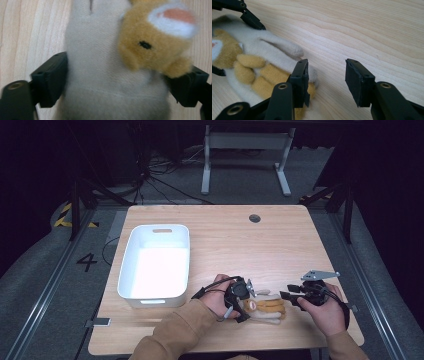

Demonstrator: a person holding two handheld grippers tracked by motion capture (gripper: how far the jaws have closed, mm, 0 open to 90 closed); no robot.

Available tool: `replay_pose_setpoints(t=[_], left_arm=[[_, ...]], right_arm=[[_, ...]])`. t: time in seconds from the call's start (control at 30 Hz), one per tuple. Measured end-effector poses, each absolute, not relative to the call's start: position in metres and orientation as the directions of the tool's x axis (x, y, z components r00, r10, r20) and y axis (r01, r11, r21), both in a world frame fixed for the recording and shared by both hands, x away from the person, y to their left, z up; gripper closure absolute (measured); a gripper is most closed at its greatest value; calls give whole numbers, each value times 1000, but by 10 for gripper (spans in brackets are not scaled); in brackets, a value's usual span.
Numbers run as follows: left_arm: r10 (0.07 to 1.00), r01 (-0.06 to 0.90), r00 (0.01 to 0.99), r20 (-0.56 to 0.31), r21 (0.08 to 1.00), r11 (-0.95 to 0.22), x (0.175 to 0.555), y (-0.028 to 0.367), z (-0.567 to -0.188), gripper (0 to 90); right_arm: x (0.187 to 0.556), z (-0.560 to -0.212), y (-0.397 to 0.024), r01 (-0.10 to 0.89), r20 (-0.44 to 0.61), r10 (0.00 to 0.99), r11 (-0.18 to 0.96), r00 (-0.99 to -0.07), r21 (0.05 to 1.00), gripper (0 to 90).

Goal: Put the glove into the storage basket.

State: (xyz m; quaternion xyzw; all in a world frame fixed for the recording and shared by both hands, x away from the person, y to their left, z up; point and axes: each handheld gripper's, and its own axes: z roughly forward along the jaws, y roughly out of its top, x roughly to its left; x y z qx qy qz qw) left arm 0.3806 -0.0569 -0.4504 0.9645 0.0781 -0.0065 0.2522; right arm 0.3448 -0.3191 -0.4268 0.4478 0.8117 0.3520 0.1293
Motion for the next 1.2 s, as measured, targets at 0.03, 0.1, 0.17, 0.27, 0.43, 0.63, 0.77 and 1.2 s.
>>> replay_pose_setpoints(t=[0.03, 0.1, 0.17, 0.27, 0.43, 0.63, 0.77, 1.2], left_arm=[[153, 159, 987, -52, 486, -859, 381, -57, -450, 132], [150, 152, 988, -44, 488, -860, 380, -57, -451, 134], [147, 144, 989, -31, 483, -864, 379, -59, -451, 131], [151, 133, 989, -7, 513, -848, 380, -61, -454, 112], [167, 145, 986, -11, 552, -821, 384, -59, -456, 157], [172, 148, 985, -6, 545, -825, 382, -60, -452, 291], [176, 150, 984, -5, 549, -822, 380, -60, -450, 401], [219, 189, 976, -5, 522, -832, 379, -59, -445, 668]], right_arm=[[345, -427, -319, 636, 105, 819, 350, -565, 688, 541], [345, -427, -320, 634, 104, 819, 349, -564, 690, 538], [345, -427, -321, 632, 103, 820, 347, -563, 693, 538], [345, -427, -321, 636, 108, 823, 341, -558, 692, 536], [346, -427, -324, 635, 107, 826, 335, -553, 696, 532], [346, -429, -325, 644, 115, 832, 324, -542, 693, 532], [346, -430, -326, 646, 111, 835, 325, -539, 690, 532], [347, -430, -332, 654, 119, 848, 301, -517, 694, 534]])
